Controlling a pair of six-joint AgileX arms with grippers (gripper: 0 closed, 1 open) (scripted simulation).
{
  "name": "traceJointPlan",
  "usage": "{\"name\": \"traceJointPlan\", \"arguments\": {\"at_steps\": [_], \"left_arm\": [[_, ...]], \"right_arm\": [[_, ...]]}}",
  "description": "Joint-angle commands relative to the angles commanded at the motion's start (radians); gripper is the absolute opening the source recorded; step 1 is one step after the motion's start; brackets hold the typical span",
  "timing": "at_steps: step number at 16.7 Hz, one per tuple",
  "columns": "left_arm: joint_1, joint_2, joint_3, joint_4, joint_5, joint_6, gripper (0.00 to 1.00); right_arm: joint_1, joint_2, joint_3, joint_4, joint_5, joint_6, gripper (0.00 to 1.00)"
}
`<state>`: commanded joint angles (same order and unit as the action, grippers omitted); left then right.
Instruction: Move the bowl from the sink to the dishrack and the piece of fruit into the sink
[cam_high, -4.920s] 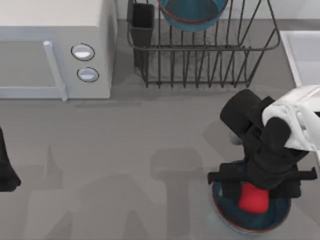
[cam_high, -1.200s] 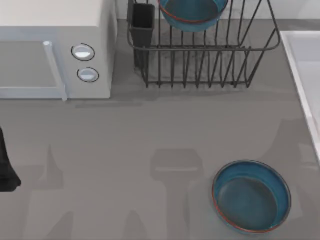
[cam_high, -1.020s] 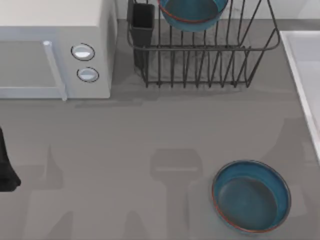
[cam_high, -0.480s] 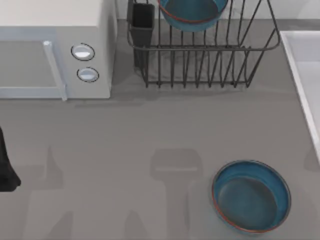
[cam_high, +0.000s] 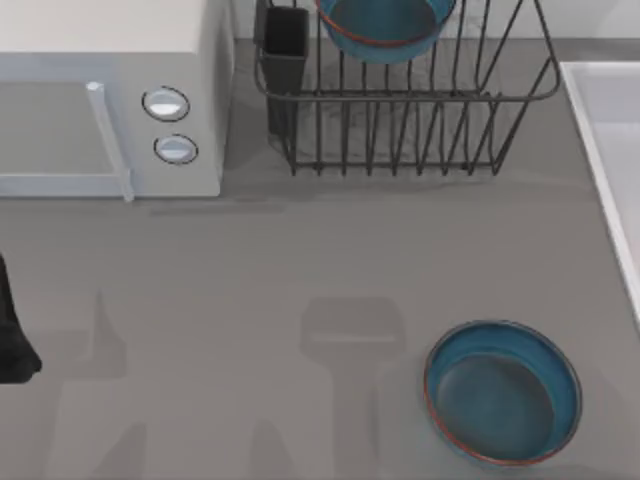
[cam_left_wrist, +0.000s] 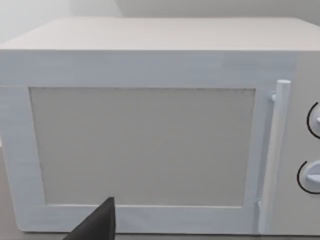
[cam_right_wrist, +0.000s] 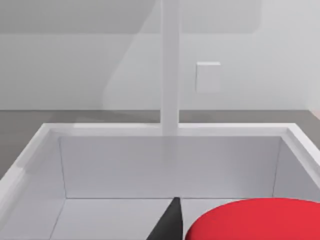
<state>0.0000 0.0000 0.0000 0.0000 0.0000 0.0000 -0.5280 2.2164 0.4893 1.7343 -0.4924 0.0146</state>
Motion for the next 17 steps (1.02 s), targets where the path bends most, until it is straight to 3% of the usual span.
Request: {"name": "traceJointPlan", "arguments": {"at_steps": [2, 15, 17], "left_arm": [[0.000, 0.000, 0.000, 0.000, 0.000, 0.000, 1.00], [0.000, 0.000, 0.000, 0.000, 0.000, 0.000, 1.00], [0.000, 0.000, 0.000, 0.000, 0.000, 0.000, 1.00]], "right_arm": [[0.000, 0.000, 0.000, 0.000, 0.000, 0.000, 0.00], [0.000, 0.000, 0.000, 0.000, 0.000, 0.000, 0.98], [0.000, 0.000, 0.000, 0.000, 0.000, 0.000, 1.00]]}}
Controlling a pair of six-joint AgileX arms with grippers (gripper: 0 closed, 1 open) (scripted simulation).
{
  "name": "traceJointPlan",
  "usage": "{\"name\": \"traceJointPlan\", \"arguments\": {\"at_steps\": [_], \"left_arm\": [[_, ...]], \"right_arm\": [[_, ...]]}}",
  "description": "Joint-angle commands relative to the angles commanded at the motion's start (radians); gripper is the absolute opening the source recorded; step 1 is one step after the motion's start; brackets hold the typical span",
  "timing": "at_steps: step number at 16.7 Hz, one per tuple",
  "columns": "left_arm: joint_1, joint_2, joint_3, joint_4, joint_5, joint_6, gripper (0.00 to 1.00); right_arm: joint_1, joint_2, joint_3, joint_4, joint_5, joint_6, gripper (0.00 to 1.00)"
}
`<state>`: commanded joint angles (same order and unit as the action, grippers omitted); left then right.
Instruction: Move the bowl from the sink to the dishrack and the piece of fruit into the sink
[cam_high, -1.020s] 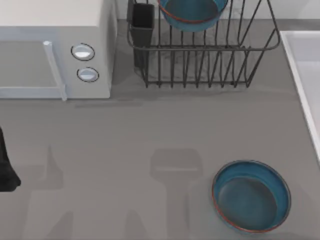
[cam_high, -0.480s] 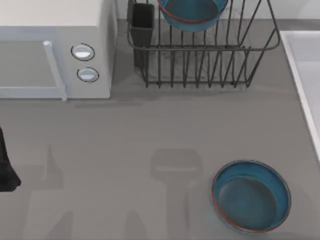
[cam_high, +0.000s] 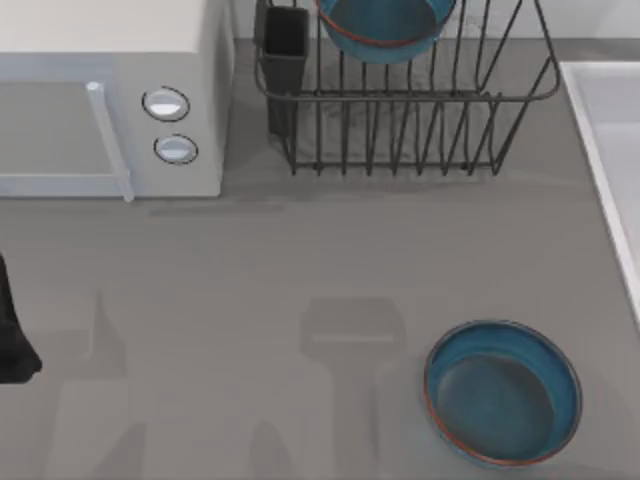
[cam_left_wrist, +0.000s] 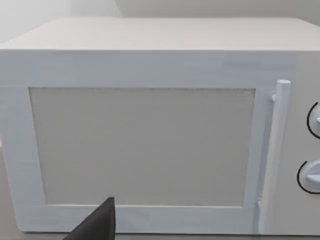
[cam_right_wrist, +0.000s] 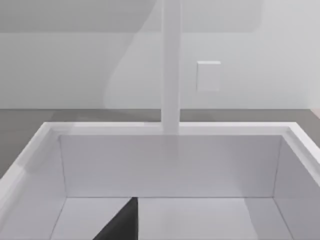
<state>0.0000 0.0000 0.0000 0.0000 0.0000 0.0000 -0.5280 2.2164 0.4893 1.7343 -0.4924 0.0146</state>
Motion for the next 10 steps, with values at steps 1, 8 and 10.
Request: {"name": "traceJointPlan", "arguments": {"at_steps": [1, 8, 10], "left_arm": [[0.000, 0.000, 0.000, 0.000, 0.000, 0.000, 1.00], [0.000, 0.000, 0.000, 0.000, 0.000, 0.000, 1.00], [0.000, 0.000, 0.000, 0.000, 0.000, 0.000, 1.00]], "right_arm": [[0.000, 0.000, 0.000, 0.000, 0.000, 0.000, 1.00], [0.000, 0.000, 0.001, 0.000, 0.000, 0.000, 1.00], [0.004, -0.031, -0.006, -0.023, 0.010, 0.000, 1.00]]}}
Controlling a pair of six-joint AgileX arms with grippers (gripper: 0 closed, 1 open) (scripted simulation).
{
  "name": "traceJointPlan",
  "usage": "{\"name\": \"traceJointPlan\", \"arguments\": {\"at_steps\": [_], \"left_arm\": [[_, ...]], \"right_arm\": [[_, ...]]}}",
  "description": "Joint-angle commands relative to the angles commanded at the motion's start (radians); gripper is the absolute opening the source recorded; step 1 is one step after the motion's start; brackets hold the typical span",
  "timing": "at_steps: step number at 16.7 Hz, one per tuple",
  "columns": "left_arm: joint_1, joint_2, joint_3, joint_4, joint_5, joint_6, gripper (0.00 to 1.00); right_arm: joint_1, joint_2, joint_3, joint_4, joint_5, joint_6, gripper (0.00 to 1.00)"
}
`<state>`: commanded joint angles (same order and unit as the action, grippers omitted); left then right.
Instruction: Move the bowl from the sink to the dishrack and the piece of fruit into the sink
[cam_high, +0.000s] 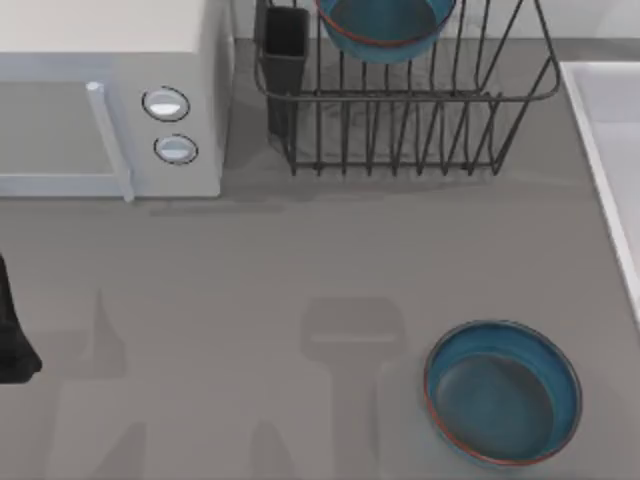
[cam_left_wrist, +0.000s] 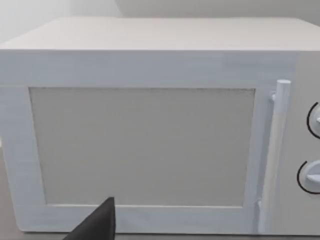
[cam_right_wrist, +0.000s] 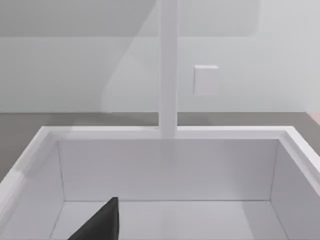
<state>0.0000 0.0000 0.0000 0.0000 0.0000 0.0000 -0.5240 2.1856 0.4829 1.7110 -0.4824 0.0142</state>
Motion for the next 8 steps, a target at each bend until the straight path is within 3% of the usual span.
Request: {"name": "traceJointPlan", "arguments": {"at_steps": [4, 8], "left_arm": [[0.000, 0.000, 0.000, 0.000, 0.000, 0.000, 1.00], [0.000, 0.000, 0.000, 0.000, 0.000, 0.000, 1.00]], "right_arm": [[0.038, -0.189, -0.043, -0.147, 0.050, -0.002, 1.00], [0.115, -0.537, -0.114, -0.408, 0.123, -0.005, 1.00]]}}
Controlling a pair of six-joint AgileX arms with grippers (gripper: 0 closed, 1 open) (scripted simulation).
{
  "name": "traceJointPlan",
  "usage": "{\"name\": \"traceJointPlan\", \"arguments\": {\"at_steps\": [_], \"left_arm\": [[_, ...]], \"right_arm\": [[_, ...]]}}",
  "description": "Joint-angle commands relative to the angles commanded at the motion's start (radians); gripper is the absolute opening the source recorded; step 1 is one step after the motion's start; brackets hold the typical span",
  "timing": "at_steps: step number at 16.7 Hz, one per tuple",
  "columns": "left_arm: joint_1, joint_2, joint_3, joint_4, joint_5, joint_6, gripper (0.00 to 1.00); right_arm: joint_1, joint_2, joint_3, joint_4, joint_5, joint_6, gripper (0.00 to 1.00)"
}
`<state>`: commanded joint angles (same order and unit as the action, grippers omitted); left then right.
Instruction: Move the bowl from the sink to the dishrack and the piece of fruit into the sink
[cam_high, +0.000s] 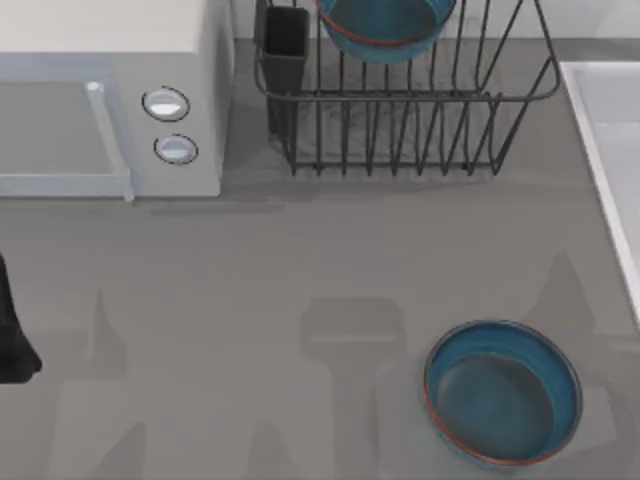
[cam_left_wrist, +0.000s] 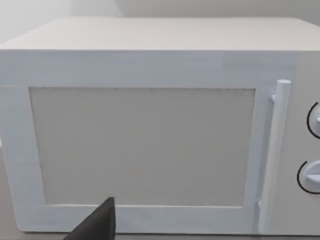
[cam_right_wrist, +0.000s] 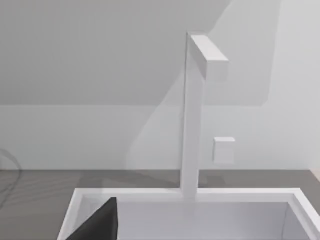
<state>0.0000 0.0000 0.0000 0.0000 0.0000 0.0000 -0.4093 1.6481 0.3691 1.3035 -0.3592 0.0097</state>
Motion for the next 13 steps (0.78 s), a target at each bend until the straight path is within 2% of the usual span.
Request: {"name": "traceJointPlan", "arguments": {"at_steps": [9, 13], "left_arm": [[0.000, 0.000, 0.000, 0.000, 0.000, 0.000, 1.00], [0.000, 0.000, 0.000, 0.000, 0.000, 0.000, 1.00]], "right_arm": [[0.241, -1.026, -0.213, -0.762, 0.202, -0.005, 1.00], [0.335, -1.394, -0.299, -1.067, 0.286, -0.007, 1.00]]}}
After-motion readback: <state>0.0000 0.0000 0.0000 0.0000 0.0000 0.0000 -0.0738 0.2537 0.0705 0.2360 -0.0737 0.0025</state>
